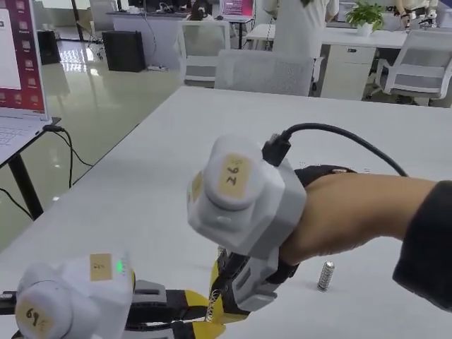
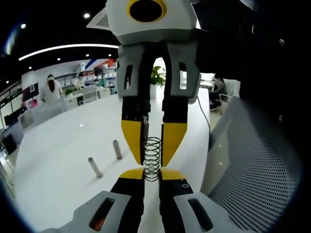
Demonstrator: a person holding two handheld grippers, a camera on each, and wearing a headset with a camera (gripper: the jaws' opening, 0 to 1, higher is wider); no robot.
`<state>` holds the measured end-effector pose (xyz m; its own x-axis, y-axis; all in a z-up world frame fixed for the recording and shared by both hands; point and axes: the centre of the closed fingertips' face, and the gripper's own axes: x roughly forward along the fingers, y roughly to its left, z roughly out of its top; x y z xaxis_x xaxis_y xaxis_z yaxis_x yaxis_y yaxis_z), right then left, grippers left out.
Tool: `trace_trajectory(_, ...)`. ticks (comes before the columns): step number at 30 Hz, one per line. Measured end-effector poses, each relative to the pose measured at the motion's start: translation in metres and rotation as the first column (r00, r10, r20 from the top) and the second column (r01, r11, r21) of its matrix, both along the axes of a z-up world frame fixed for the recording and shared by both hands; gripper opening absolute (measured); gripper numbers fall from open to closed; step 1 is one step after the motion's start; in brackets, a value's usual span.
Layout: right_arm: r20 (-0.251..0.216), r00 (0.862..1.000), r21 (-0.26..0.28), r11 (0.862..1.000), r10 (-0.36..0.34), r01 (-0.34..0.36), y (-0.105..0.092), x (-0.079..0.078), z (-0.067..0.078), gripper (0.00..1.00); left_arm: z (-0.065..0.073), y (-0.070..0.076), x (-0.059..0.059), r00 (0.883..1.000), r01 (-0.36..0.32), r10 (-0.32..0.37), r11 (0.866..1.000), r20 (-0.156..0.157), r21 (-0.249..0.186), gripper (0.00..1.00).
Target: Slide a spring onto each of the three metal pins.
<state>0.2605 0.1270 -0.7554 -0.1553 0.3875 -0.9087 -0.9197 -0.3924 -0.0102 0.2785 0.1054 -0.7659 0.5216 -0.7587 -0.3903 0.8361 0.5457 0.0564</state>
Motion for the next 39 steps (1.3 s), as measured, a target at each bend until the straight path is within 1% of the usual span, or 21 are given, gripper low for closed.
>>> trace_trajectory(2, -0.003, 1.000, -0.003, 1.000, 0.001, -0.001, 0.000, -0.001, -0.001, 0.09, -0.001, -0.001, 0.000, 1.000, 0.007, -0.007, 1.000, 0.003, 0.010, 0.03)
trace_trajectory(8, -0.011, 1.000, -0.016, 1.000, -0.003, 0.003, -0.001, -0.001, -0.004, 0.09, 0.000, -0.001, -0.001, 1.000, 0.010, -0.010, 1.000, 0.006, 0.008, 0.02)
trace_trajectory(15, -0.016, 1.000, -0.023, 1.000, -0.014, 0.014, -0.001, 0.000, -0.005, 0.08, -0.001, -0.001, 0.000, 1.000, 0.008, -0.008, 1.000, 0.000, 0.004, 0.03)
trace_trajectory(23, -0.011, 1.000, -0.028, 1.000, -0.010, 0.010, 0.000, 0.002, -0.006, 0.08, -0.002, -0.001, 0.002, 1.000, -0.004, 0.004, 1.000, -0.012, -0.003, 0.03)
trace_trajectory(27, -0.012, 1.000, -0.028, 1.000, -0.011, 0.011, 0.000, 0.003, -0.005, 0.08, -0.003, 0.001, 0.003, 1.000, -0.013, 0.013, 1.000, -0.019, -0.003, 0.05)
trace_trajectory(33, -0.002, 1.000, -0.034, 0.999, -0.021, 0.021, -0.003, 0.009, -0.005, 0.08, -0.003, 0.003, 0.005, 0.999, -0.028, 0.027, 0.999, -0.026, -0.015, 0.07)
trace_trajectory(39, 0.003, 0.999, -0.037, 0.999, -0.032, 0.033, -0.006, 0.013, -0.005, 0.08, -0.003, 0.005, 0.007, 0.998, -0.046, 0.045, 0.999, -0.037, -0.029, 0.11)
